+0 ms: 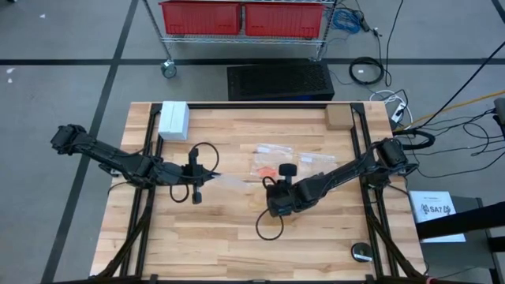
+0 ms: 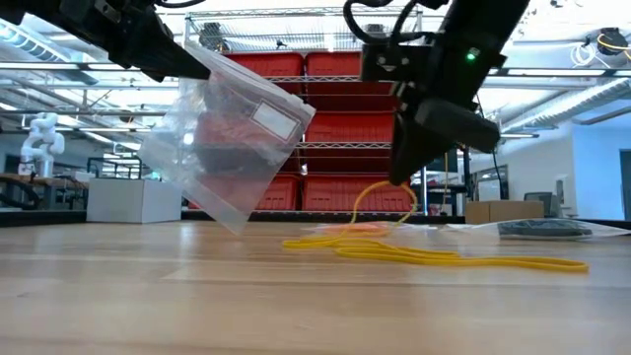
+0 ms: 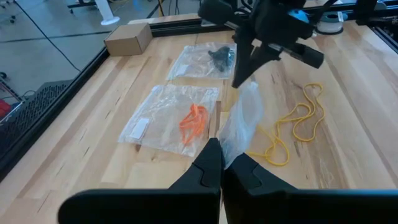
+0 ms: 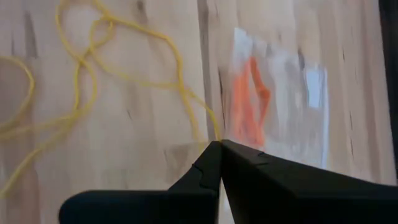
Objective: Sort rubber bands
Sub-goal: Put the yellow rubber band into the transparent zip bag
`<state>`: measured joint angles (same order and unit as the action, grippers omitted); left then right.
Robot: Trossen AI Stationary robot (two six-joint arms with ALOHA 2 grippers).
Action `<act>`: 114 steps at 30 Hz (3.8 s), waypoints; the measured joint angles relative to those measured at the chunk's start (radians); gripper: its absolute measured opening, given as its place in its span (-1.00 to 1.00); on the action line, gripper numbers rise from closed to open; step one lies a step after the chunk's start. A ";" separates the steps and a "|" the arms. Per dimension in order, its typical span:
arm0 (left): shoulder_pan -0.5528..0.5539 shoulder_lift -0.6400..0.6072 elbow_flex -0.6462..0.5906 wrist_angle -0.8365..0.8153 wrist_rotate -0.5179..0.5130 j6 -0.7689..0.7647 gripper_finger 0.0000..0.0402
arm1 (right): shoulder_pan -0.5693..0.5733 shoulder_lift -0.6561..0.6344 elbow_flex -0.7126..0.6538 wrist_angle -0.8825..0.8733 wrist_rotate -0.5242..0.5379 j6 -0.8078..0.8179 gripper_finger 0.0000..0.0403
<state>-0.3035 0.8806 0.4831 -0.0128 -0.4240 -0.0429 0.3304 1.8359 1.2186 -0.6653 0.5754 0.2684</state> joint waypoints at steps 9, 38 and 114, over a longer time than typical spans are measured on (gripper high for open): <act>0.000 0.000 0.000 0.000 0.000 0.003 -1.00 | -0.014 0.000 0.000 0.088 -0.120 -0.032 -1.00; 0.000 0.000 0.000 -0.005 0.000 0.001 -1.00 | -0.155 0.089 -0.002 0.274 -0.359 0.285 0.07; 0.000 0.000 0.000 0.027 0.000 -0.031 -1.00 | -0.020 0.052 0.192 0.648 0.117 -0.421 -1.00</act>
<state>-0.3035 0.8803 0.4828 0.0144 -0.4244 -0.0742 0.3102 1.8883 1.4109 -0.0172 0.6919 -0.1528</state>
